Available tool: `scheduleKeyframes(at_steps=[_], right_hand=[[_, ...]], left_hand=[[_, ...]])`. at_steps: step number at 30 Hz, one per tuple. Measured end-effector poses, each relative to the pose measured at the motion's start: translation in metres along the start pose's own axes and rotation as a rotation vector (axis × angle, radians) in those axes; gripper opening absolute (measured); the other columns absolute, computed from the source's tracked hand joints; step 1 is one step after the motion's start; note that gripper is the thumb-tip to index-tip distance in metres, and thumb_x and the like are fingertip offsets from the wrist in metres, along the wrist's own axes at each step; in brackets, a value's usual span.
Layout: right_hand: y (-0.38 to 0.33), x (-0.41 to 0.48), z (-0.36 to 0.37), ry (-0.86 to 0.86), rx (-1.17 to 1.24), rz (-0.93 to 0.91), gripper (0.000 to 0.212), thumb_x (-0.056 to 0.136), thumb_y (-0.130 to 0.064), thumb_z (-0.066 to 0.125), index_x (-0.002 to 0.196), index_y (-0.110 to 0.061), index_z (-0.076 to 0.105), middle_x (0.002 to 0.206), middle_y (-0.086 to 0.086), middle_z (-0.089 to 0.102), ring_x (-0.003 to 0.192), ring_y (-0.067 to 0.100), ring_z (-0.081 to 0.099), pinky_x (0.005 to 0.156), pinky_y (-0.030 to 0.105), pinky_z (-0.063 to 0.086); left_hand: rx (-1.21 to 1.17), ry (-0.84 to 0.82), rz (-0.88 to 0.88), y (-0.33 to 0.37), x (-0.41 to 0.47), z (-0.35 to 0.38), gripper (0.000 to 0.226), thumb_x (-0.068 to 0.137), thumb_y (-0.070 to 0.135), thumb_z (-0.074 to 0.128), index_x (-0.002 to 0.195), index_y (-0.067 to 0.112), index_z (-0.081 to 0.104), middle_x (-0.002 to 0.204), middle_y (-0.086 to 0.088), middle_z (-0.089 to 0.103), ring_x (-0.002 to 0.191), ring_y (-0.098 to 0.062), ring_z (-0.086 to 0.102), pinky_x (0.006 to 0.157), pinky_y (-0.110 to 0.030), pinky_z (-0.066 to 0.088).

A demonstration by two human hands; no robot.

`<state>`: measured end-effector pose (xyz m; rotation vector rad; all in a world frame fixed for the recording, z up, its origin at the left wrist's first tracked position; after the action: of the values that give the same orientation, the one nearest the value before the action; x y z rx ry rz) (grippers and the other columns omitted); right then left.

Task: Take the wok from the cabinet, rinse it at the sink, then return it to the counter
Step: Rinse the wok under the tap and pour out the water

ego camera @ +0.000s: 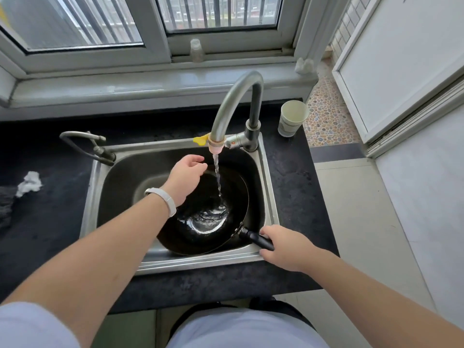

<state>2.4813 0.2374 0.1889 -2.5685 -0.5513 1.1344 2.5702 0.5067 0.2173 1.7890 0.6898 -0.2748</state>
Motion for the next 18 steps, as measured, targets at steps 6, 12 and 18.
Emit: scheduleKeyframes(at_steps=[6, 12, 18], right_hand=[[0.002, 0.004, 0.006, -0.003, -0.050, 0.015, 0.028, 0.092, -0.042, 0.055, 0.114, -0.026, 0.051, 0.104, -0.003, 0.060, 0.088, 0.022, 0.063, 0.079, 0.039, 0.054], [0.004, 0.006, 0.006, -0.008, 0.014, 0.013, 0.024, 0.092, -0.040, 0.056, 0.111, -0.026, 0.053, 0.100, -0.004, 0.062, 0.087, 0.020, 0.063, 0.080, 0.039, 0.055], [0.006, 0.008, 0.006, -0.015, 0.062, 0.011, 0.026, 0.091, -0.039, 0.057, 0.113, -0.026, 0.054, 0.099, -0.003, 0.063, 0.087, 0.021, 0.063, 0.079, 0.039, 0.054]], left_hand=[[0.112, -0.141, 0.093, 0.053, 0.033, 0.021, 0.013, 0.075, 0.044, 0.066, 0.086, 0.037, 0.068, 0.100, -0.004, 0.063, 0.098, -0.024, 0.059, 0.096, -0.048, 0.050], [0.271, -0.216, 0.209, 0.061, 0.045, 0.031, 0.027, 0.095, 0.020, 0.061, 0.121, 0.011, 0.062, 0.109, -0.004, 0.063, 0.100, -0.019, 0.059, 0.096, -0.043, 0.052], [0.279, -0.187, 0.277, 0.070, 0.045, 0.038, 0.029, 0.095, 0.028, 0.064, 0.123, 0.020, 0.065, 0.106, 0.003, 0.065, 0.096, -0.017, 0.062, 0.095, -0.041, 0.054]])
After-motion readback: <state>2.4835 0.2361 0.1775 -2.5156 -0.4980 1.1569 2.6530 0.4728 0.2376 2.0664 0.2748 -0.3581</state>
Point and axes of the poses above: each hand's wrist, its own x-axis towards the middle knuckle, its own z-axis out of the palm, y = z × x, the point moved 9 cm from there along x, towards the middle knuckle
